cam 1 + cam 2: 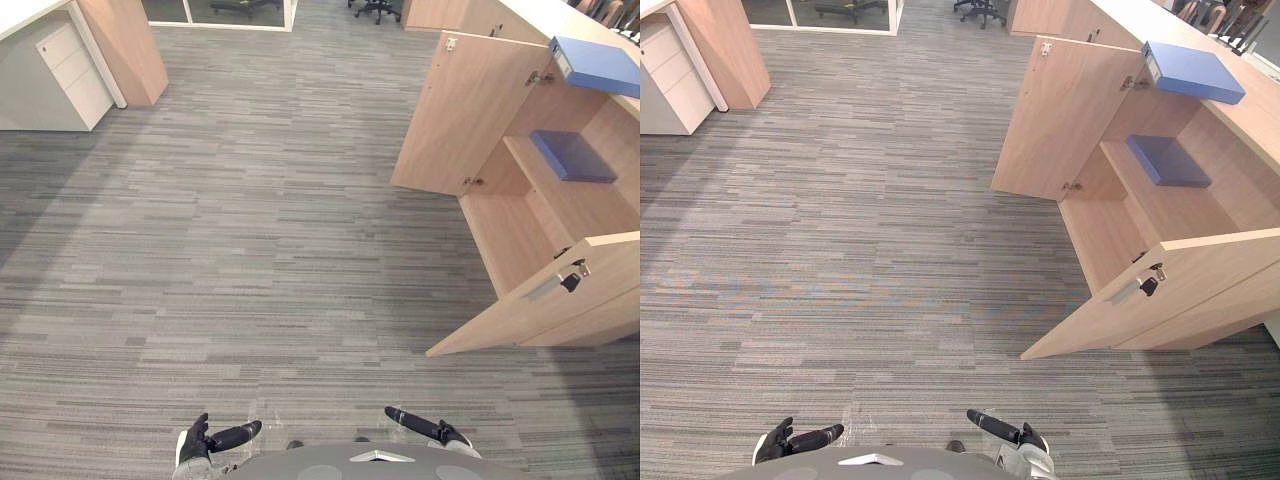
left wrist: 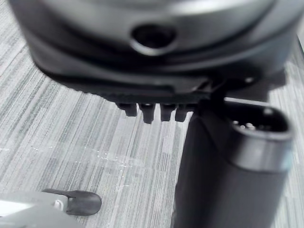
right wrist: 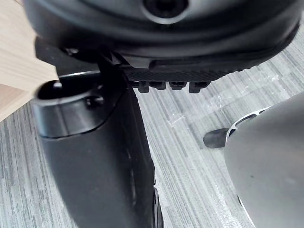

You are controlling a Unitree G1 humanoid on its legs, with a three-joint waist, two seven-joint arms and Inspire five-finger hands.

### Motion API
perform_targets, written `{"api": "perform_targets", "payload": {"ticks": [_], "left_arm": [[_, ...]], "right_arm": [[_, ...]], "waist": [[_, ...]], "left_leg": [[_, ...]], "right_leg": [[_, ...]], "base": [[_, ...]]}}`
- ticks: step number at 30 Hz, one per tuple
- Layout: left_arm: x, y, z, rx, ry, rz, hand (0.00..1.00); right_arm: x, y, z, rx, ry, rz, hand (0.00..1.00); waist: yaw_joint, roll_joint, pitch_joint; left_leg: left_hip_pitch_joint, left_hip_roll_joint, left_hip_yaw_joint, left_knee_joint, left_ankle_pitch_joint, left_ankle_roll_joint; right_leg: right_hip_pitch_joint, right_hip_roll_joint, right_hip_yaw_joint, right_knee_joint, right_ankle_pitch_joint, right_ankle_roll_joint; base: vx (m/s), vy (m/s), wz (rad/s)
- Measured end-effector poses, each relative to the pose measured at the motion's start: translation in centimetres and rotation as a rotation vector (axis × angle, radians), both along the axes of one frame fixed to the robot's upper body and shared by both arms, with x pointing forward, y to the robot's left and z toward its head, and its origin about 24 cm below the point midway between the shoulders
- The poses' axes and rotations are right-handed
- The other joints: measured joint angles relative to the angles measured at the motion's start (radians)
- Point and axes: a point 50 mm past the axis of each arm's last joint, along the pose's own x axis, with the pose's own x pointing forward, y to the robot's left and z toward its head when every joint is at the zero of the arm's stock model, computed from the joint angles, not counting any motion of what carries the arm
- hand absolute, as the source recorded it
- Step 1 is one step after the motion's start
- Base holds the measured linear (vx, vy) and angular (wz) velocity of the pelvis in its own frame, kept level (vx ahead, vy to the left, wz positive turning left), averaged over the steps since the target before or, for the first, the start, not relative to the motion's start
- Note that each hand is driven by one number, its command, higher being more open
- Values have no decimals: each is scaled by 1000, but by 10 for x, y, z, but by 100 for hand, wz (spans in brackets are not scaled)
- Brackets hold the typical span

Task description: Walk over to the cabinet, pick up the folder, carry it to the office cabinet, place the folder inside the office cabinet, then close the office cabinet door

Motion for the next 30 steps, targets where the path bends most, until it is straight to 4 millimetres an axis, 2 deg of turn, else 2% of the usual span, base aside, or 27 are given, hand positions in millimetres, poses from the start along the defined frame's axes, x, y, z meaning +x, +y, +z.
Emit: {"api": "perform_targets", "payload": {"ticks": [17, 19, 21, 22, 23, 24, 25, 26, 27, 29, 30], "left_arm": [[4, 0, 2, 35, -12, -36, 100], [3, 1, 4, 37, -24, -12, 100], [1, 2, 6, 43, -43, 39, 100], [1, 1, 6, 43, -52, 49, 100], [0, 0, 7, 41, -65, 75, 100], [-4, 0, 8, 35, -75, 125, 100], [-4, 1, 9, 36, -79, 131, 100], [-1, 2, 11, 39, -105, 154, 100], [-1, 3, 14, 45, -131, 190, 100], [-1, 1, 16, 36, -152, 226, 100], [-2, 1, 19, 37, -170, 234, 100]], "right_arm": [[1, 0, 0, -13, 5, -1, 100], [1, 2, 0, -7, 2, -17, 100], [2, 3, 0, 1, -3, -34, 100], [2, 2, 1, 0, -8, -41, 100], [1, 0, 1, -1, -16, -62, 100], [4, -1, 3, -10, -40, -68, 100], [4, 0, 3, -9, -41, -68, 100], [3, 0, 3, -12, -37, -71, 100], [1, 0, 3, -24, -27, -72, 100], [2, 0, 3, -28, -26, -66, 100], [4, 0, 4, -31, -30, -51, 100]], "waist": [[-1, -2, 0], [-1, -4, 1], [2, -3, 12], [2, 3, 19], [3, 21, 30], [7, 23, 41], [5, 28, 46], [10, 21, 53], [32, 15, 68], [39, 16, 67], [46, 14, 66]], "left_leg": [[-8, -1, -16, 0, -3, 1], [-19, -1, -14, 19, -20, -5], [-91, 8, 1, 201, -123, -11], [-107, 18, 7, 259, -153, -13], [-130, 38, 18, 348, -204, -23], [-183, 77, 63, 530, -255, -68], [-210, 84, 72, 583, -254, -68], [-309, 114, 98, 820, -210, -78], [-407, 151, 115, 1008, -222, -63], [-465, 183, 121, 1027, -242, -67], [-507, 195, 120, 954, -242, -74]], "right_leg": [[-2, -1, -27, 0, -6, -1], [-2, -2, -31, 4, -14, -4], [1, -1, -31, 37, -47, -9], [0, 3, -30, 63, -66, -15], [-2, 14, -32, 103, -97, -21], [0, 21, -38, 150, -143, -29], [1, 22, -39, 157, -150, -30], [14, 22, -37, 184, -173, -38], [37, 17, -24, 213, -204, -45], [50, 5, -8, 233, -230, -37], [53, -20, 15, 247, -253, -19]], "base": [[-3, -1, 4], [-5, -3, 4], [34, -20, -9], [41, -22, -17], [29, -3, -11], [12, 7, -4], [0, 0, 0], [113, 15, -8], [144, 25, -16], [194, 83, -26], [246, 148, -29]]}}
